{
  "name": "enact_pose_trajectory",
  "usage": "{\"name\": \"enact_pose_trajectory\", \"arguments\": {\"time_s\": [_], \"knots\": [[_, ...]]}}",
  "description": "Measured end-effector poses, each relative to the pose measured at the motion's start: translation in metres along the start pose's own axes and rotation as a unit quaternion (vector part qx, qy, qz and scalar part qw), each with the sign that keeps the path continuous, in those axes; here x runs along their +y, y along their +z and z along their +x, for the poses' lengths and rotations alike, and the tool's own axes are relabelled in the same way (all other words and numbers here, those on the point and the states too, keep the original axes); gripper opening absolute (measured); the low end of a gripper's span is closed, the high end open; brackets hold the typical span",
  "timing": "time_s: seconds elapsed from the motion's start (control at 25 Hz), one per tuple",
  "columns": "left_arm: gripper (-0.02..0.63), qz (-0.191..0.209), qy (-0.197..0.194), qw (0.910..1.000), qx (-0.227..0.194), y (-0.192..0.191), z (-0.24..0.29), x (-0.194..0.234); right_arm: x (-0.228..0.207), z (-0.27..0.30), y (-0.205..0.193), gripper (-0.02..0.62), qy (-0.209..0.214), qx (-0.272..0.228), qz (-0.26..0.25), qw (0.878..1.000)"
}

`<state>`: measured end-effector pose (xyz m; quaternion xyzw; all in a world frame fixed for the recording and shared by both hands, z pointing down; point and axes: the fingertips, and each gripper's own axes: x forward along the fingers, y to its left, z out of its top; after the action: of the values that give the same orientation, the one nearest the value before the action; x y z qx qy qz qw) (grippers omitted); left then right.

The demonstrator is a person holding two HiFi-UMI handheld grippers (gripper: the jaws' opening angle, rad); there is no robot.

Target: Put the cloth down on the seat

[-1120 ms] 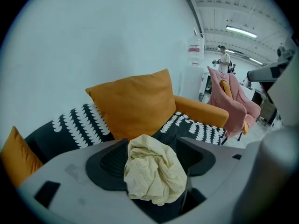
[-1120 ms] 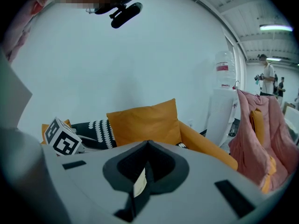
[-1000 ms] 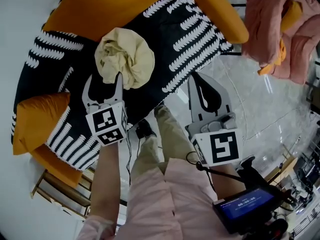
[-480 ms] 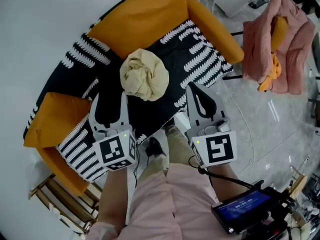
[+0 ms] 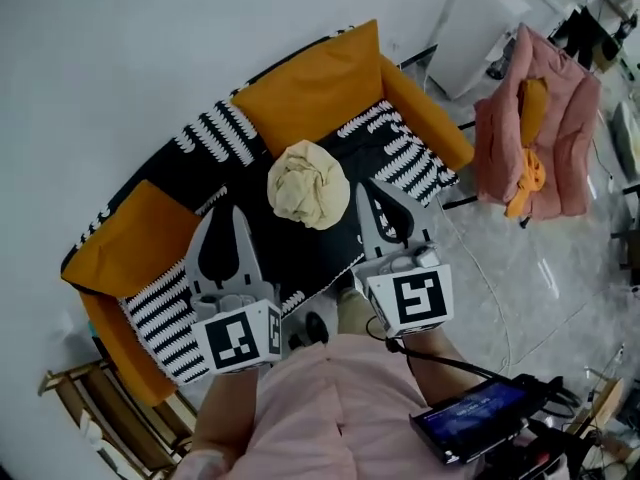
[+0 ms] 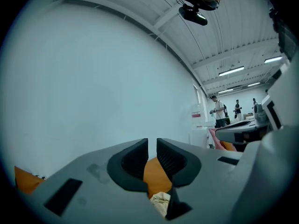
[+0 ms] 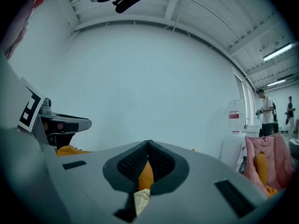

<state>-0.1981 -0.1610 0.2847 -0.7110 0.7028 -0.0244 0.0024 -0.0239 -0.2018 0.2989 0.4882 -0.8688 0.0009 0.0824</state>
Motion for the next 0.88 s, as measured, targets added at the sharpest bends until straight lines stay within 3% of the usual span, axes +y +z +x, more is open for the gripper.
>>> {"name": "enact_pose_trajectory", "arguments": {"time_s": [0.16,0.36,0.56,0.88], "knots": [[0.04,0.006,0.0,0.9995,-0.031,0.032,-0.032,0.007,0.026,-0.019,0.02,0.002,0.001,-0.021,-0.009,1.0],[0.038,0.009,-0.002,0.9991,-0.04,0.048,-0.058,0.01,0.048,-0.037,0.041,0.0,0.003,-0.041,-0.024,0.999],[0.038,0.012,0.003,0.9986,-0.052,0.06,-0.072,0.01,0.054,-0.051,0.061,0.0,0.005,-0.077,-0.047,0.996],[0.038,0.021,-0.005,0.9977,-0.064,0.071,-0.083,-0.002,0.057,-0.066,0.073,0.0,0.007,-0.091,-0.052,0.994]]}}
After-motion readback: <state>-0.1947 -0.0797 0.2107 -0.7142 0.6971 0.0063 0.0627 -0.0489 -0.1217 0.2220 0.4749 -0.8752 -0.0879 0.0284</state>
